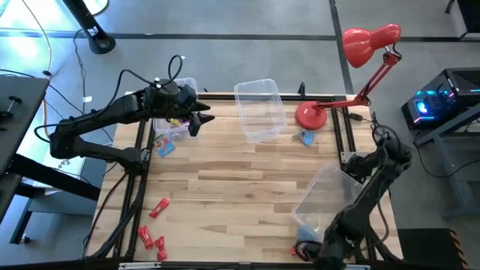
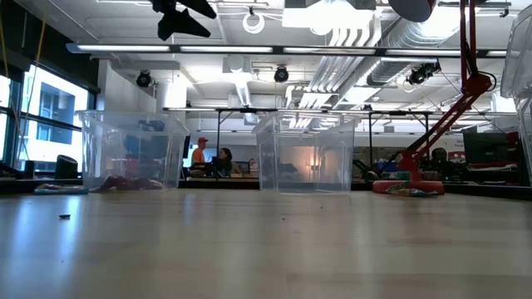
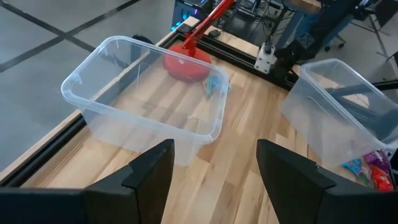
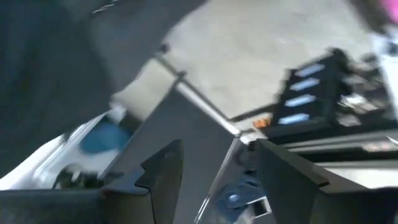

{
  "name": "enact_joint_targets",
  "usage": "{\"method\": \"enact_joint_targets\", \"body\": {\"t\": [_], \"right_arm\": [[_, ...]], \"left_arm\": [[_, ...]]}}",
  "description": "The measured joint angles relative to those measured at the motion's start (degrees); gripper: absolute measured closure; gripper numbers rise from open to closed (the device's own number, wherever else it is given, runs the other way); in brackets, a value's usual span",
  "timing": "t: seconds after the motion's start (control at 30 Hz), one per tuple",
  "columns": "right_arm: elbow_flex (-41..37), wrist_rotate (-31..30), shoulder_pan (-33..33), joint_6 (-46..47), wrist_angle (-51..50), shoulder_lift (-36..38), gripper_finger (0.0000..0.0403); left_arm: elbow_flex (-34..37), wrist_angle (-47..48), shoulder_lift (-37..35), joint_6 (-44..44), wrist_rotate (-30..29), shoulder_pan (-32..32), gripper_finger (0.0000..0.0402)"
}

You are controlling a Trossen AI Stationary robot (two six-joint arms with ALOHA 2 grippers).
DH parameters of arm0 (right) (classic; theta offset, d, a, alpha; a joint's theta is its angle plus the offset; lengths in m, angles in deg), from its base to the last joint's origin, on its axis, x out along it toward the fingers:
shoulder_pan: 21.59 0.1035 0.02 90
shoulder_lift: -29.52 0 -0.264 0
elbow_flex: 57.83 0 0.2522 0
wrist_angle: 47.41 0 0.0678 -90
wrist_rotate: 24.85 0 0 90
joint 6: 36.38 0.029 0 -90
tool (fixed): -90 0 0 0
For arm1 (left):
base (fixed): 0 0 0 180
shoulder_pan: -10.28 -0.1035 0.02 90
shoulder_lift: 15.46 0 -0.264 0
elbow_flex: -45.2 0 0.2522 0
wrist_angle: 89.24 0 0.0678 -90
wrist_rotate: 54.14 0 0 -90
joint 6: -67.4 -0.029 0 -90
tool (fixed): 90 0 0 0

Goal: Sort candy
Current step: Put the purple candy into the top left transparent bin

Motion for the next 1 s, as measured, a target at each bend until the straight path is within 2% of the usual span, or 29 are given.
{"method": "enact_joint_targets", "body": {"t": [0.1,0.27,0.43,0.57,0.73,0.87,1.0], "right_arm": [[0.0,0.06,1.29,3.48,-6.38,-0.81,0.0208],[0.0,-0.08,1.46,5.2,-24.81,0.23,0.021],[-0.01,-0.77,0.34,-1.54,-36.99,0.63,0.0233],[-0.7,-5.49,-2.26,-7.56,-45.16,0.66,0.0257],[-0.79,-13.65,-6.83,-13.95,-46.23,0.67,0.0269],[-0.79,-12.86,-7.79,-15.16,-39.62,0.72,0.0269],[-0.79,-11.28,-4.84,-10.23,-32.98,0.72,0.0269]], "left_arm": [[0.0,0.04,0.02,-0.04,-0.02,0.01,0.0179],[0.0,-0.48,0.0,0.05,-0.02,0.01,0.0179],[0.0,-0.7,-0.04,0.76,-0.05,-0.01,0.0179],[0.0,-0.72,-0.04,1.46,-0.11,-0.02,0.0179],[0.0,-0.83,-0.04,1.52,-0.13,0.0,0.0179],[0.0,-0.83,-0.04,1.64,-0.11,0.01,0.0179],[0.0,-0.8,-0.04,1.64,-0.11,0.01,0.0179]]}}
